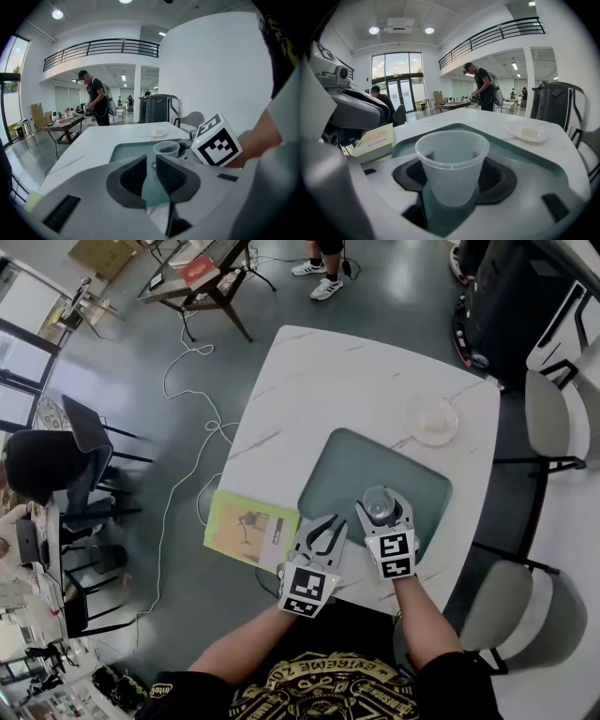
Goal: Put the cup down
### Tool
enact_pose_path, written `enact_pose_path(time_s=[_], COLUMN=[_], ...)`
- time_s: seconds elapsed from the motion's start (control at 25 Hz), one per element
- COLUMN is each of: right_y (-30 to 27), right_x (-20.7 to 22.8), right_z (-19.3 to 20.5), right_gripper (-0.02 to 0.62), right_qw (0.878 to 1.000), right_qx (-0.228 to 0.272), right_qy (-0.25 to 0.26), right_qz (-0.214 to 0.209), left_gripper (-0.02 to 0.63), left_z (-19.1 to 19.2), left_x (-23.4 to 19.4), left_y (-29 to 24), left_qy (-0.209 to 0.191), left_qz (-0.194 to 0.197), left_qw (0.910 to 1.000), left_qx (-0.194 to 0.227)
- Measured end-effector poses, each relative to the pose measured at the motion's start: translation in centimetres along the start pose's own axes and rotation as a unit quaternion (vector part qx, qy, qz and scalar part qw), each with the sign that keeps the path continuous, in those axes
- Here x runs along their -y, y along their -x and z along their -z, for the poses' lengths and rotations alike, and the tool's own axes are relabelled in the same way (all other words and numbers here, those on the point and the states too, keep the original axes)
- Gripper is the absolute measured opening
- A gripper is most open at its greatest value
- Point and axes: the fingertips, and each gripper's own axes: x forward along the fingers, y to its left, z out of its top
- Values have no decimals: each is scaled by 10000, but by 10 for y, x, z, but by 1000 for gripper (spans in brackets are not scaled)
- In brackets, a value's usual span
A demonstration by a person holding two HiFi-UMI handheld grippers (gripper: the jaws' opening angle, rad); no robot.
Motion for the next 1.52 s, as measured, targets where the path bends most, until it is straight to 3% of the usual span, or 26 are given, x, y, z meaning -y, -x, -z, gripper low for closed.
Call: enact_pose_path(time_s=[0.84, 1.04, 1.52], right_y=[7, 7, 18], right_x=[-5, -9, -8], right_z=[16, 18, 17], right_gripper=[275, 321, 348], right_qw=[9987, 9983, 9986], right_qx=[-494, -560, -508], right_qy=[54, -14, -118], right_qz=[-105, -132, 113], left_gripper=[71, 71, 71], left_z=[-4, -4, -5], left_x=[1, 1, -5], left_y=[-7, -7, -2], left_qy=[33, 56, 61], left_qz=[88, 114, 171], left_qw=[10000, 9999, 9998], left_qx=[12, 4, 73])
